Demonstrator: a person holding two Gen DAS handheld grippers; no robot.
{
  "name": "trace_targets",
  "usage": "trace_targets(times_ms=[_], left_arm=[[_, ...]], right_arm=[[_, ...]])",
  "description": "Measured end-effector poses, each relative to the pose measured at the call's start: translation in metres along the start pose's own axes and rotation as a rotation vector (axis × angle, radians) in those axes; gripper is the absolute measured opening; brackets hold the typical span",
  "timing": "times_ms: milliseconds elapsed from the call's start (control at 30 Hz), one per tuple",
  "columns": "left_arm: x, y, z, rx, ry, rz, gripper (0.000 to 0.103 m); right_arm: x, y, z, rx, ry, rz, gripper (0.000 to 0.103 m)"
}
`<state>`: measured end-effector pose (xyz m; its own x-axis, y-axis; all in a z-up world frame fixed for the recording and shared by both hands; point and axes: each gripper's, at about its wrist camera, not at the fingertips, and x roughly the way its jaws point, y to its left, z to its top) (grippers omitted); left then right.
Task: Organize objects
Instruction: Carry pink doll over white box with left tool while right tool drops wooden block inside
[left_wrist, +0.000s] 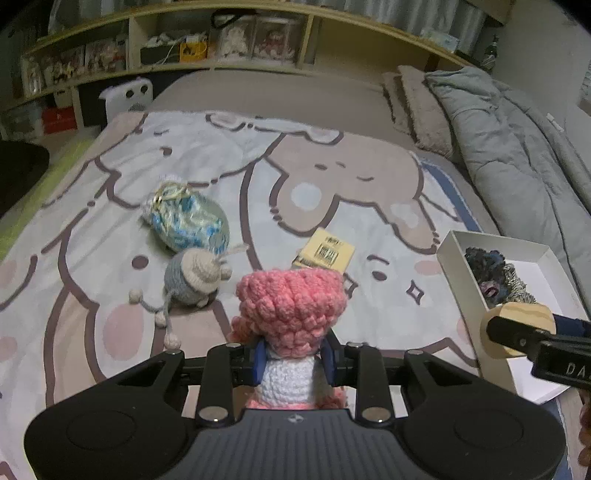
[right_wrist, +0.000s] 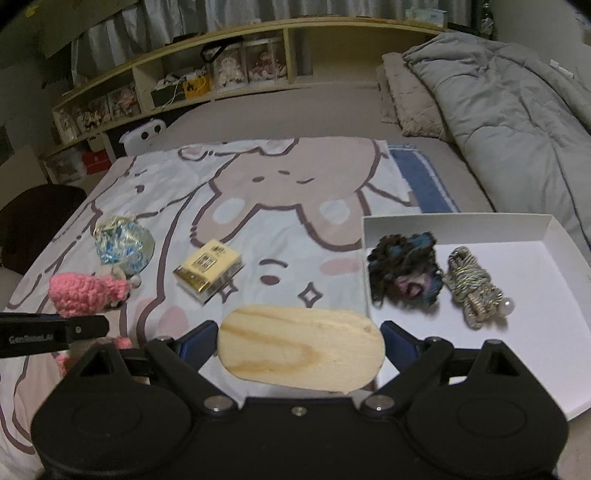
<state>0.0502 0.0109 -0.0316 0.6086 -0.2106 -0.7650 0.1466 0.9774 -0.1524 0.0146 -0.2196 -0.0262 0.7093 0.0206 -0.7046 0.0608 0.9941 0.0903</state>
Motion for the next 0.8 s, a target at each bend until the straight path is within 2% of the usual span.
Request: trace_targets(times_ms=[267, 567, 800], left_arm=[[-0.011, -0.033, 0.017, 0.049, -0.040, -0.028, 0.031], [-0.012, -0.097, 0.038, 0.087, -0.074, -0.127, 0.031], [-0.005, -0.155, 0.048, 0.120, -0.079, -0.208, 0.031]], right_arm=[[-0.021, -0.042, 0.015, 0.003, -0.050, -0.015, 0.094], [-0.045, -0.111, 0.036, 0.029, -0.105, -0.092, 0.094], [-0.051, -0.157, 0.044, 0.036, -0.116, -0.143, 0.094]])
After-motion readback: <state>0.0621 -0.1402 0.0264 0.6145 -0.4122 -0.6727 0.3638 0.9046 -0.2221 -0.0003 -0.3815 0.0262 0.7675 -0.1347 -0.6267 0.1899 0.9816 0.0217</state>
